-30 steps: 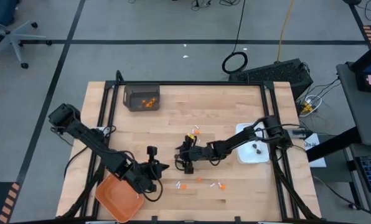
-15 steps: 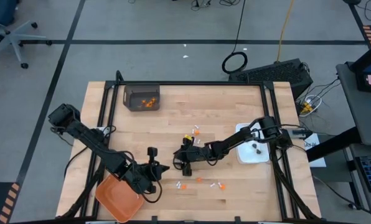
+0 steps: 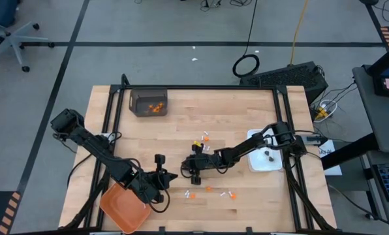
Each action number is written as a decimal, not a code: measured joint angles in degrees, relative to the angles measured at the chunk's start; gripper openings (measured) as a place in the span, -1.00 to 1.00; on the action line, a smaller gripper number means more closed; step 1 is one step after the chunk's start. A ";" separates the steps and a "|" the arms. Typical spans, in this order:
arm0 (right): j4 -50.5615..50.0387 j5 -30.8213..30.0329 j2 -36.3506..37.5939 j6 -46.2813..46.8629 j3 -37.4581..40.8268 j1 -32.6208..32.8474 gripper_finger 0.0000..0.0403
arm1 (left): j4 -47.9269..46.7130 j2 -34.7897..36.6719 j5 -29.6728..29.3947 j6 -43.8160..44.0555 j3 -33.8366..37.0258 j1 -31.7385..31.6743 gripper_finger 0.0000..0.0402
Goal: Sort Halloween decoration
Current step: Put the black skull toy into the orange bin
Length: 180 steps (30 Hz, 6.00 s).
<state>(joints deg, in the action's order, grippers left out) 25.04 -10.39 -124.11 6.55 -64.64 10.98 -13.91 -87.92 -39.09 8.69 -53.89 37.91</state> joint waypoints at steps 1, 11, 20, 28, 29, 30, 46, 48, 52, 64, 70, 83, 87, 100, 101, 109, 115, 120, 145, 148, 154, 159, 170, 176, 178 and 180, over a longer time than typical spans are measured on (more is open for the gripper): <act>-0.05 0.02 0.00 -0.06 0.02 0.00 -0.63 | 0.00 0.00 0.00 0.00 0.00 0.00 -1.00; 0.59 0.02 0.06 -1.21 0.07 0.00 -0.67 | 0.00 0.00 0.02 0.04 0.00 0.00 -1.00; 1.03 0.13 0.11 -1.23 0.10 0.04 -0.65 | 0.00 -0.02 0.04 0.18 0.00 0.00 -1.00; -0.89 0.17 2.93 -2.59 0.32 0.31 -0.66 | -0.28 -0.03 0.07 1.38 -0.02 0.00 -1.00; -1.66 0.15 3.48 -2.76 0.33 0.36 -0.65 | -0.42 -0.04 0.07 1.40 -0.02 0.00 -1.00; -2.38 0.13 4.04 -2.82 0.37 0.46 -0.65 | -0.41 -0.04 0.07 1.40 -0.02 0.00 -1.00; -12.47 0.99 12.88 -6.06 0.28 3.14 -0.64 | -0.42 -0.04 0.07 1.55 -0.04 0.00 -1.00; -13.93 5.85 14.61 -7.85 0.26 3.45 -0.64 | -0.42 -0.04 0.07 1.60 -0.04 0.00 -1.00; -20.18 14.50 19.45 -8.96 0.24 4.02 -0.64 | -0.64 -0.04 0.09 2.79 -0.04 0.00 -1.00; -5.77 16.43 34.49 -7.58 20.21 6.70 -0.64 | -0.43 -0.04 0.09 2.76 -0.04 0.00 -1.00; 22.33 16.50 34.93 -5.18 33.21 7.15 -0.64 | -0.14 -0.04 0.07 2.75 -0.04 0.00 -1.00; 36.95 16.31 34.93 -1.81 36.52 7.23 -0.64 | -0.07 -0.04 0.02 2.58 -0.04 -0.07 -1.00; 36.87 16.28 34.93 -3.31 36.54 7.26 -0.64 | -0.06 -0.04 0.00 2.60 -0.04 -0.07 -1.00; 36.16 16.39 34.93 -19.41 36.52 7.26 -0.64 | 0.21 -0.04 -0.42 2.64 -0.04 -1.39 -1.00; 36.09 16.39 34.93 -20.13 36.52 7.26 -0.64 | 0.28 -0.04 -0.42 2.83 -0.04 -1.68 -1.00; 35.98 16.39 34.93 -28.21 36.52 7.26 -0.64 | 2.36 -0.04 -0.04 2.89 -0.04 -3.26 -1.00; 35.07 16.39 34.93 -31.89 36.52 7.26 -0.64 | 3.94 -0.04 0.09 2.51 -0.04 -3.48 -1.00; 33.51 16.39 34.93 -31.86 36.52 7.26 -0.64 | 4.08 -0.04 0.17 2.51 -0.04 -3.48 -1.00; 36.09 16.22 34.93 -15.09 36.52 7.21 -0.64 | 6.43 -0.04 2.89 2.54 -0.04 -3.43 -1.00; 36.93 16.22 34.93 -10.52 36.51 7.13 -0.64 | 6.40 -0.04 2.89 2.51 -0.04 -3.43 -1.00; 37.33 16.20 34.93 -4.27 36.50 6.50 -0.64 | 6.38 -0.04 2.89 2.51 -0.04 -3.43 -1.00; 37.35 16.16 34.93 0.16 36.50 5.24 -0.64 | 6.36 -0.04 2.89 2.51 -0.04 -3.43 -1.00; 27.06 14.15 40.84 -1.63 36.41 4.96 -0.64 | 6.32 -0.04 2.89 2.47 -0.04 -3.43 -1.00; 7.52 11.63 51.95 -0.98 36.41 5.22 -0.64 | 6.34 -0.04 2.89 2.54 -0.04 -3.45 -1.00; 1.25 11.57 55.47 0.10 36.41 5.22 -0.64 | 6.36 -0.04 2.86 2.49 -0.04 -3.45 -1.00; -4.04 11.48 59.11 0.87 36.43 5.22 -0.64 | 6.35 -0.04 2.84 2.51 -0.04 -3.45 -1.00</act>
<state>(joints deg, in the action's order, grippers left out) 20.99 1.09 -65.01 7.42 -28.21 16.21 -7.57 -87.96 -36.25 11.20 -53.93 34.46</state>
